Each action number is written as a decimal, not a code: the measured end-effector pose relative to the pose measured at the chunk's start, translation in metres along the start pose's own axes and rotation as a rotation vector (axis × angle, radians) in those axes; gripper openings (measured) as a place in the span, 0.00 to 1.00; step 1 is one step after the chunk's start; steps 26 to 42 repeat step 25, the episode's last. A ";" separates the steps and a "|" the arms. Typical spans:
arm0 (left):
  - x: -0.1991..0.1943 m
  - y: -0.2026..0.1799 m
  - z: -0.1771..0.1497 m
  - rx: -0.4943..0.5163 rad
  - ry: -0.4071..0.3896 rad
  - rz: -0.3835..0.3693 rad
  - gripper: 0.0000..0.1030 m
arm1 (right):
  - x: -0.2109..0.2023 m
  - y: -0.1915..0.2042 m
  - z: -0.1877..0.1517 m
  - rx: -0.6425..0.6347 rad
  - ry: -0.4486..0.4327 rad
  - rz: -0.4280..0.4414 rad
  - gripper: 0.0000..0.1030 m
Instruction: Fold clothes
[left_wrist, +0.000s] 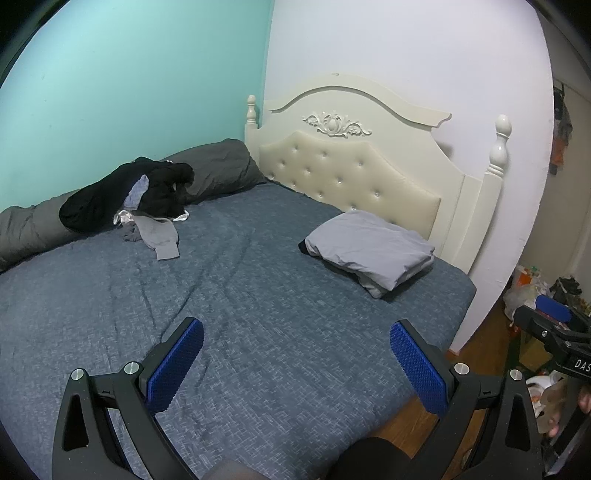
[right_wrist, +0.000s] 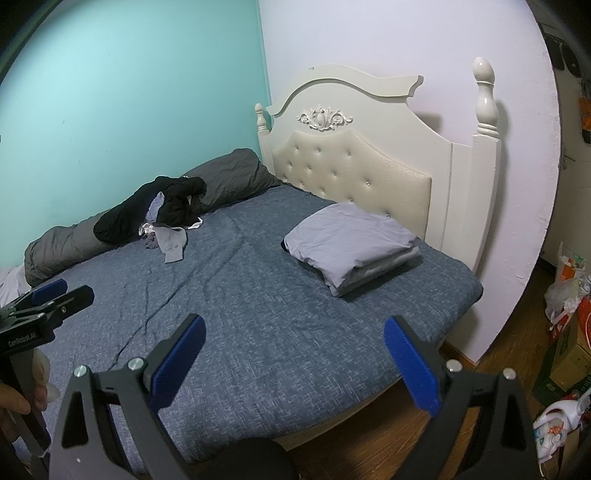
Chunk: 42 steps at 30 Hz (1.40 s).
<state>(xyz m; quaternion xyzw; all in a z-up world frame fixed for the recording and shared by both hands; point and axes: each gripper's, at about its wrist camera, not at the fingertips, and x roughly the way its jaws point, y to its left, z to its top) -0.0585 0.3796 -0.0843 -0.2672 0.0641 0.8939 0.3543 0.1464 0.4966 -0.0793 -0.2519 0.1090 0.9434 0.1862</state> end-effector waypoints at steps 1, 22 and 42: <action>0.000 -0.001 0.000 0.001 0.001 -0.001 1.00 | 0.000 0.000 0.000 0.000 0.000 0.000 0.95; -0.001 -0.003 -0.001 0.013 -0.001 -0.007 1.00 | -0.001 0.004 -0.003 -0.004 0.003 -0.002 0.95; -0.001 -0.002 -0.001 0.010 0.001 -0.009 1.00 | -0.001 0.004 -0.002 -0.003 0.002 -0.002 0.95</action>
